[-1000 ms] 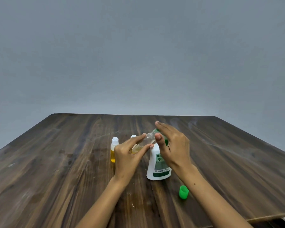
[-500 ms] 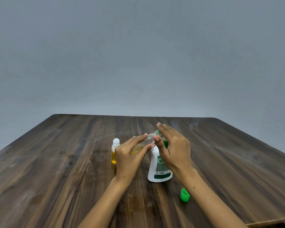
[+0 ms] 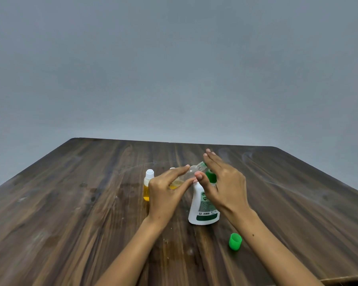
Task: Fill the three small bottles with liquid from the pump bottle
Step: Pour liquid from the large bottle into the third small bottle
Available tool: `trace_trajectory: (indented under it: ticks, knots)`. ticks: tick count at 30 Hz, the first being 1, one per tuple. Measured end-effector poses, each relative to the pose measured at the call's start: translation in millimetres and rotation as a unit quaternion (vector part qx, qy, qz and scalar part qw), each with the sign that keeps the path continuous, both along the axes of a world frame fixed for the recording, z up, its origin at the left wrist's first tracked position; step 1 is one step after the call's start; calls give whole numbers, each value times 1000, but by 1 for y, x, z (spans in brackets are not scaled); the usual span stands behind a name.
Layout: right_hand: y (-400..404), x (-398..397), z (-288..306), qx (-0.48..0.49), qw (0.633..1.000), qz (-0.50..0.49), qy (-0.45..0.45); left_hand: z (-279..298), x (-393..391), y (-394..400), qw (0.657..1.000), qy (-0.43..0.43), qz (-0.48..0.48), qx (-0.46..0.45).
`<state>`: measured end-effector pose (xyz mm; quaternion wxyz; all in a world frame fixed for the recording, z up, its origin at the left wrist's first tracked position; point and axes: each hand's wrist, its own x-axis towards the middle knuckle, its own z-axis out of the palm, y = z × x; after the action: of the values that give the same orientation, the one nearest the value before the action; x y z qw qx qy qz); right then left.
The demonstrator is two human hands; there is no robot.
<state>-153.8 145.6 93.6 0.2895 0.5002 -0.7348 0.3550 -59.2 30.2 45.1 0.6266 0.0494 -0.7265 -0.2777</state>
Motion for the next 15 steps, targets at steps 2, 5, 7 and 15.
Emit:
trace_trajectory:
  ticks: [2,5,7,15]
  knots:
    - [3,0,5,3,1000,3,2,0,-1,2,1000,5,-4,6]
    - [3,2,14,23,1000,5,1,2,-1,4,1000,12,-8,12]
    - [1,4,11,27,1000,-4,6,2,0,1,1000,6,-8,10]
    - [5,-3,8,50,999,7,-6,1,0,1,1000,7,-6,4]
